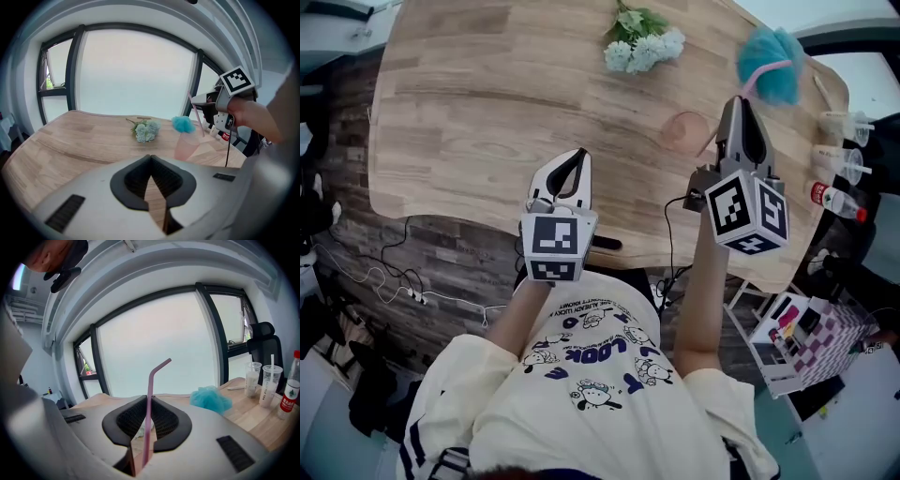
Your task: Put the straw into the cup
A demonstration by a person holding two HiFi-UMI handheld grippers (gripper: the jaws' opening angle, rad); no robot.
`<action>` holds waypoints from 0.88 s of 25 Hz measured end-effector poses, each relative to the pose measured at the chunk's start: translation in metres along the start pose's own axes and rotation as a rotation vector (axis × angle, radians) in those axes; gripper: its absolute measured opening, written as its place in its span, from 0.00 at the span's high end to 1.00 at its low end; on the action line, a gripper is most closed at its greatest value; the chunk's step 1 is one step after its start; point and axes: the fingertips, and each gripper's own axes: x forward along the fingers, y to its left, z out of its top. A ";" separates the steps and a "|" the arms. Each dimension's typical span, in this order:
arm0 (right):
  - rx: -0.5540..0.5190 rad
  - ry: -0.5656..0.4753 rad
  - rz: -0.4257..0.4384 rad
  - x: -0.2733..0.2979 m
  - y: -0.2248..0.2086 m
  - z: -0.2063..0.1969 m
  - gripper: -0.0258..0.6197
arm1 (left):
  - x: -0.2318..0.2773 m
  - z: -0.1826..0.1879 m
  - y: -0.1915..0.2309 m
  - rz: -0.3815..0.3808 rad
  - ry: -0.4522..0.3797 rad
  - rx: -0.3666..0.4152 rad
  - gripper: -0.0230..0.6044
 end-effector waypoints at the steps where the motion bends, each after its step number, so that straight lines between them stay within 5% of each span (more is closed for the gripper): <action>1: 0.001 -0.004 0.006 0.003 0.000 -0.001 0.92 | 0.000 -0.001 0.001 0.004 0.004 -0.004 0.92; 22: 0.021 -0.020 0.069 0.026 -0.009 -0.038 0.92 | 0.013 -0.023 -0.002 0.044 0.073 -0.063 0.92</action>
